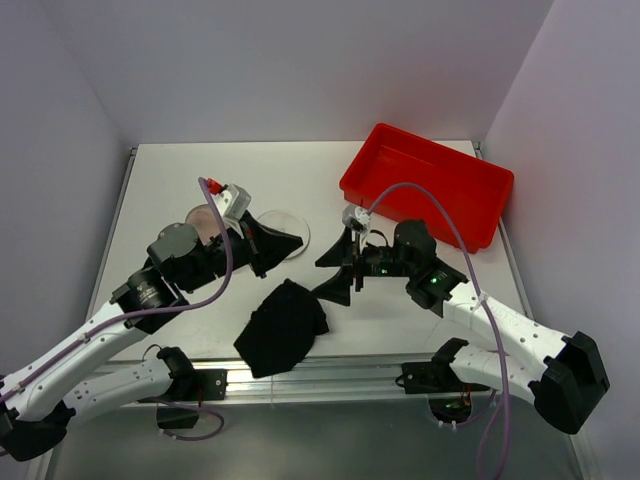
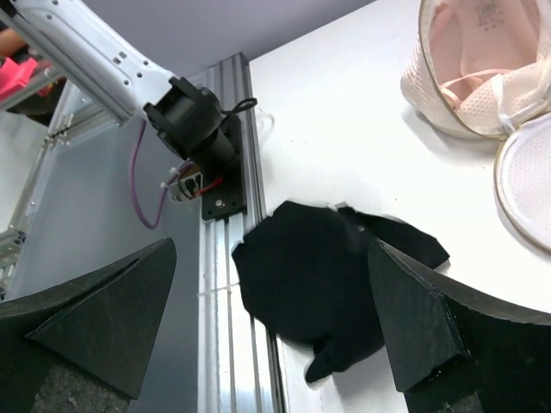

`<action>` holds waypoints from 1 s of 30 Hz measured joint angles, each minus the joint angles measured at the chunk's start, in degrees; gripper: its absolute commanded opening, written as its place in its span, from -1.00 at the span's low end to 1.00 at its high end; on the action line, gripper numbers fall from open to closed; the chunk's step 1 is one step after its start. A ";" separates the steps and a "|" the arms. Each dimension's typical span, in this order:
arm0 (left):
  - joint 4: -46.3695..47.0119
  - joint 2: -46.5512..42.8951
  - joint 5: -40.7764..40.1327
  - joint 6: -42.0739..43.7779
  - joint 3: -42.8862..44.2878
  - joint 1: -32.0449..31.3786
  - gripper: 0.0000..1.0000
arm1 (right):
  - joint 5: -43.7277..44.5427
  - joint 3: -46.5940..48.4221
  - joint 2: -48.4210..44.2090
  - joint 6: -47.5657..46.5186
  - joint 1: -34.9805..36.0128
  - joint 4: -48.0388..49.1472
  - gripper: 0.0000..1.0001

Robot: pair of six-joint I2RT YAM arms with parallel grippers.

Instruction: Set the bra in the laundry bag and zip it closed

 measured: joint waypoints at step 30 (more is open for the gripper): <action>-5.44 0.07 -19.02 -14.10 -23.58 -0.11 -0.33 | 49.03 -9.40 13.77 16.92 6.23 -5.27 0.99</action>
